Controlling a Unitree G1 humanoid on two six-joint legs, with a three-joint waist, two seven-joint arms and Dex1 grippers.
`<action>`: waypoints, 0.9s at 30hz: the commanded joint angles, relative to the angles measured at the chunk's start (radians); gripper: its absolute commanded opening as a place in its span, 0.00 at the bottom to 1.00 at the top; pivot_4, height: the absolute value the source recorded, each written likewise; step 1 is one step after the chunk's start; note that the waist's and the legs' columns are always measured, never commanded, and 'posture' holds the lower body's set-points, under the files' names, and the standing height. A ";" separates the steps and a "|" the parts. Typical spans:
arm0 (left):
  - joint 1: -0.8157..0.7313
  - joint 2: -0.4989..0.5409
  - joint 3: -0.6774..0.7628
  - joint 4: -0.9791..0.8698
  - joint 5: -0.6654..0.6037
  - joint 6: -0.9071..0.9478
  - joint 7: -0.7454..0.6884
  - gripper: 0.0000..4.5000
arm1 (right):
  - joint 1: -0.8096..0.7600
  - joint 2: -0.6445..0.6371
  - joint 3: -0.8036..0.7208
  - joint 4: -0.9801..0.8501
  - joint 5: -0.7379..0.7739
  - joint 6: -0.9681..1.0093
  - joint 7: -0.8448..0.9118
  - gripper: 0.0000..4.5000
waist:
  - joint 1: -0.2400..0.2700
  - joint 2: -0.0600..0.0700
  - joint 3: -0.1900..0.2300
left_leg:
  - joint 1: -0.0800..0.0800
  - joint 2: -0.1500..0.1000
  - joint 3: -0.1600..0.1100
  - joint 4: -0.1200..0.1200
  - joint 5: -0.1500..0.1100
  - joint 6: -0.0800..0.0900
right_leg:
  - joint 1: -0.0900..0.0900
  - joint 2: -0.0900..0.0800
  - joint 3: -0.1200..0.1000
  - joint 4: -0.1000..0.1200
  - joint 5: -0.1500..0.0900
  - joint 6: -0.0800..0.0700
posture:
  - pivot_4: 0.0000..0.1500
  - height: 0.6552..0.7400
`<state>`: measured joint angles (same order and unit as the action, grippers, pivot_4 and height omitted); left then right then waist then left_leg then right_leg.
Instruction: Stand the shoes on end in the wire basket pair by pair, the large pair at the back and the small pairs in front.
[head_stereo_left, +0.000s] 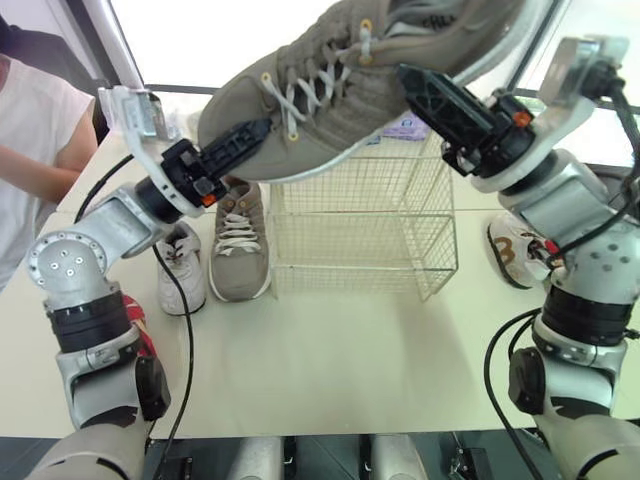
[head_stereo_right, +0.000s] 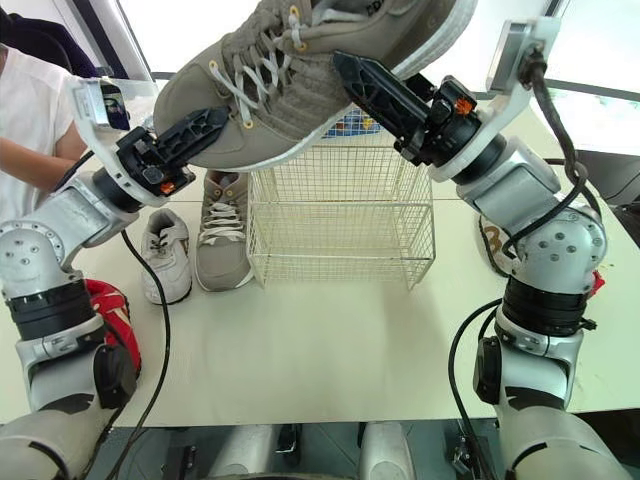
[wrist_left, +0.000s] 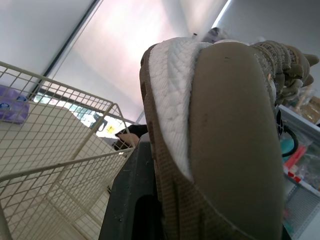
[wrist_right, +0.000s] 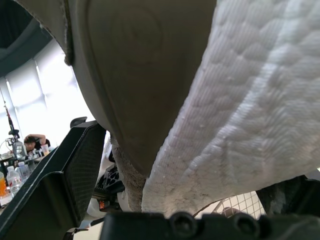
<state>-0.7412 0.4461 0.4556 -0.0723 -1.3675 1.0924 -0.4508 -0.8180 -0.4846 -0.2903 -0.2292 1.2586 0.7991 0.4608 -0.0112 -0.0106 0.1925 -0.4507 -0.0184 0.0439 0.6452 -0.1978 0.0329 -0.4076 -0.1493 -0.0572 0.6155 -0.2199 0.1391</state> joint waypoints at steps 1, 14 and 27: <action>0.005 0.010 -0.002 -0.051 -0.040 -0.028 0.005 0.12 | -0.037 0.010 -0.007 -0.017 0.003 -0.033 0.021 0.93 | 0.001 0.000 0.000 | 0.000 0.000 0.000 0.000 0.000 0.000 | 0.000 0.000 0.000 0.000 0.000 0.000 | 1.00 1.00; 0.059 0.103 -0.080 -0.114 0.003 -0.045 -0.039 0.42 | -0.161 -0.010 0.008 0.069 -0.036 -0.028 0.059 0.41 | -0.001 0.001 0.000 | -0.001 0.000 0.000 -0.001 0.000 0.000 | -0.001 0.000 0.000 -0.001 -0.002 -0.004 | 1.00 1.00; 0.096 0.242 -0.099 -0.125 0.127 -0.112 -0.202 0.99 | -0.617 -0.352 0.207 0.729 -0.540 -0.314 0.737 0.41 | -0.003 0.001 0.001 | -0.012 -0.001 0.003 -0.001 -0.001 0.000 | -0.012 0.000 0.000 -0.003 -0.002 -0.004 | 1.00 1.00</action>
<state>-0.6389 0.6731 0.3461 -0.1763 -1.2433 1.0012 -0.6352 -1.3890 -0.8194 -0.0944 0.4446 0.7819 0.5580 1.1226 -0.0142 -0.0093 0.1934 -0.4631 -0.0190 0.0479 0.6437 -0.1987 0.0336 -0.4206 -0.1497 -0.0567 0.6126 -0.2217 0.1350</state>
